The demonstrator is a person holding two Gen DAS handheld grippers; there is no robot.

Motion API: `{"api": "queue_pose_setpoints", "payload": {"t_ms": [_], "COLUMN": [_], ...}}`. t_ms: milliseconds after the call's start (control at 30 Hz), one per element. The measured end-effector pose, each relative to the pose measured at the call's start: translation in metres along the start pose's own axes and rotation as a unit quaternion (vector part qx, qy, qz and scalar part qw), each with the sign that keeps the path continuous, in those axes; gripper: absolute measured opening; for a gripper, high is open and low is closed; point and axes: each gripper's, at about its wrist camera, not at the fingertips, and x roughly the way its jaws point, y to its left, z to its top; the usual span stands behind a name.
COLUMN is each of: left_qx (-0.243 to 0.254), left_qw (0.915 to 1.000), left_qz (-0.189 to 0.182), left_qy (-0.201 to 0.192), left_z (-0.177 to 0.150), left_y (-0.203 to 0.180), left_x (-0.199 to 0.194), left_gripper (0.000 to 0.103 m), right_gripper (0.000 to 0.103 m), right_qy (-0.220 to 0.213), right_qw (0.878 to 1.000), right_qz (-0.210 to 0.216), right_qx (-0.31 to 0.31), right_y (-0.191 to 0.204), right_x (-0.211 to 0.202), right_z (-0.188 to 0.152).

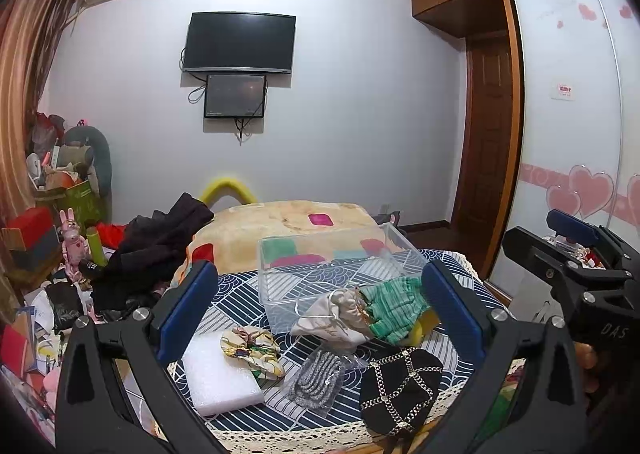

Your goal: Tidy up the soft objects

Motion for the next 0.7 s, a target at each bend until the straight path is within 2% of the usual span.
{"api": "queue_pose_setpoints", "payload": {"t_ms": [700], "left_qx": [0.000], "left_qw": [1.0000], "left_qz": [0.000], "left_qy": [-0.001], "left_z": [-0.0003], "left_y": [0.0005], "left_x": [0.0000], "left_gripper": [0.103], "right_gripper": [0.103], "right_qy": [-0.003], "right_qw": [1.000], "right_qz": [0.002], "right_qx": [-0.001], "right_y": [0.0020], "right_x": [-0.0032], "right_z": [0.0018]}}
